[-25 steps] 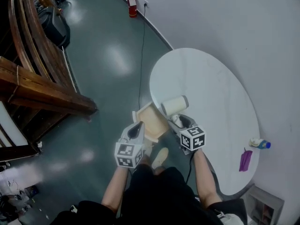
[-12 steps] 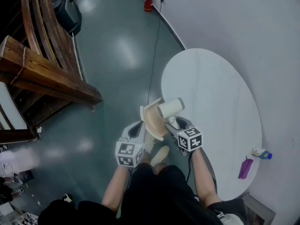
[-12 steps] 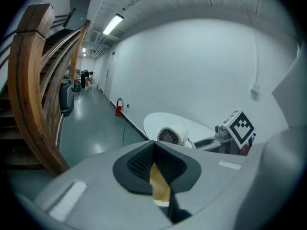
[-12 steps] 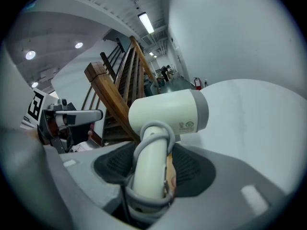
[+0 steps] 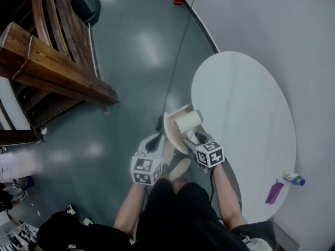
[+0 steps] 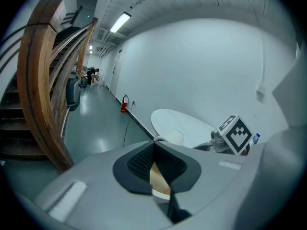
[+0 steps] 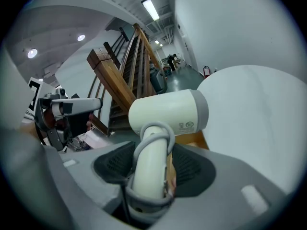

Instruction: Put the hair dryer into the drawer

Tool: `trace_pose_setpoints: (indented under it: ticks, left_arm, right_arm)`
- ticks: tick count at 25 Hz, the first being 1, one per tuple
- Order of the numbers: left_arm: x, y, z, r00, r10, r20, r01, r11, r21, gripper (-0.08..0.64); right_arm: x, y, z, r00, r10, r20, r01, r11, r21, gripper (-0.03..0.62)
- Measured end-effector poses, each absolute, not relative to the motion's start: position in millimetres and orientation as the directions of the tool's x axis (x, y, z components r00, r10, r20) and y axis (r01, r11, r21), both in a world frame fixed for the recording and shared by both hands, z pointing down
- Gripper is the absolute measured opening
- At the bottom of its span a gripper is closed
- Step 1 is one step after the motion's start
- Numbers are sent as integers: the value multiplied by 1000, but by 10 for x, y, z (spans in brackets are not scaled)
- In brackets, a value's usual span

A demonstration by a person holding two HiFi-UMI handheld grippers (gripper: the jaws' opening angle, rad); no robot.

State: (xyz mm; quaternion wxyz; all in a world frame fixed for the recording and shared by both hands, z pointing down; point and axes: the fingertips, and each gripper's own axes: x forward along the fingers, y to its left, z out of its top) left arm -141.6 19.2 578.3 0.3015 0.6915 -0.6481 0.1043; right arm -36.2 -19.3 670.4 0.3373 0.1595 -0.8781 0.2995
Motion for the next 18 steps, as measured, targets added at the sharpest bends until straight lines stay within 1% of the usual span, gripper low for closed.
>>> trace_pose_setpoints:
  ticks: [9, 18]
  left_arm:
    - [-1553, 255, 6130, 153, -808, 569, -947, 44, 317, 6]
    - [-1627, 252, 6420, 165, -788, 593, -940, 55, 336, 6]
  right_arm:
    - [-567, 1, 7122, -682, 10, 731, -458, 774, -438, 249]
    - [-508, 37, 7556, -641, 54, 766, -486, 744, -459, 249]
